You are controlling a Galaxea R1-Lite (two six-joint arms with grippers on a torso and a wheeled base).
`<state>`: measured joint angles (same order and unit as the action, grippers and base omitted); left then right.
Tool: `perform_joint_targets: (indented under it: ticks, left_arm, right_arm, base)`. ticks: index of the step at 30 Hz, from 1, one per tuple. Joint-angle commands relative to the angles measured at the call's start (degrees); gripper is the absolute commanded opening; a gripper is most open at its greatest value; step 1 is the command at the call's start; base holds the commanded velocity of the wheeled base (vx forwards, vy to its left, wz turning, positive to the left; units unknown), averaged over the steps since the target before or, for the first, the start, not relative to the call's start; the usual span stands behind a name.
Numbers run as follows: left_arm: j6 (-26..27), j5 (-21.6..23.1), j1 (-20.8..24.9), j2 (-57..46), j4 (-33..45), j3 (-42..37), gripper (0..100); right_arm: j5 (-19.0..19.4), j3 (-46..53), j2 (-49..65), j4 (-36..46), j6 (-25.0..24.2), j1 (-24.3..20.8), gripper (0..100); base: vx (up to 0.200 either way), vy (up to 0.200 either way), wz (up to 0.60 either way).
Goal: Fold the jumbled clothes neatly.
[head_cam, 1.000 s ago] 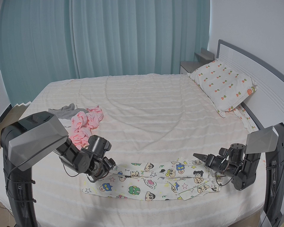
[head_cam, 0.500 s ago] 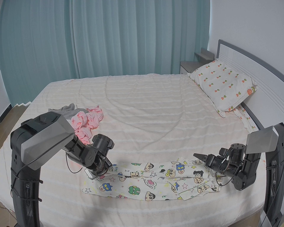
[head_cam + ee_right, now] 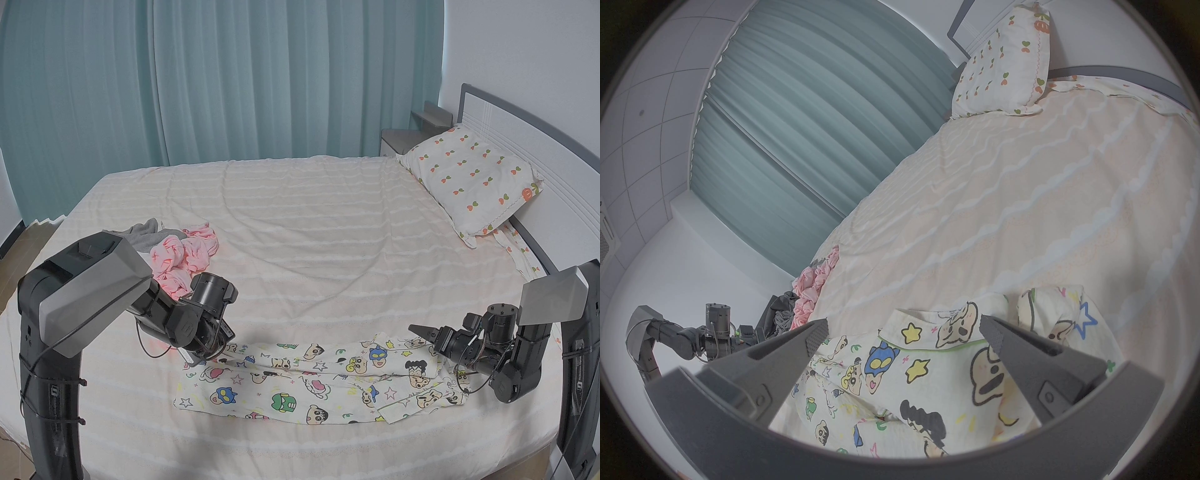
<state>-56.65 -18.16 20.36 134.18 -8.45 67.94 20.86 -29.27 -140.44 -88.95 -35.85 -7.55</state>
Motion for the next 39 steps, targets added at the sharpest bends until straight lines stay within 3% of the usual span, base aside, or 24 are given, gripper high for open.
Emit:
perform_joint_targets:
  ticks: [1,14,21,31,32,39]
  left_arm:
    - [2.3,-0.9,0.8,-1.0,-4.3,-0.9,0]
    - [13.3,-5.0,2.3,-0.7,-30.2,-15.8,0]
    - [17.0,-5.1,1.6,-0.5,-34.8,-22.0,0]
    - [17.8,-4.8,2.1,1.2,-34.8,-24.3,0]
    - [18.1,-4.7,2.2,1.3,-34.6,-24.7,100]
    - [18.5,-5.0,2.2,1.3,-34.5,-27.3,100]
  right_arm:
    - [0.1,0.0,0.1,-0.7,0.0,0.0,100]
    - [0.1,-0.2,0.0,-0.7,0.0,0.1,100]
    - [0.1,-0.1,0.0,-0.7,0.0,0.0,100]
    - [0.1,-0.1,0.0,-0.7,0.0,0.0,100]
    - [0.1,-0.1,0.0,-0.7,0.0,0.0,100]
    - [0.1,-0.2,0.0,-0.7,0.0,-0.1,100]
  base:
    - [0.000,0.000,0.00]
    - [0.000,0.000,0.00]
    - [0.000,0.000,0.00]
    - [0.000,0.000,0.00]
    - [0.000,0.000,0.00]
    - [0.000,0.000,0.00]
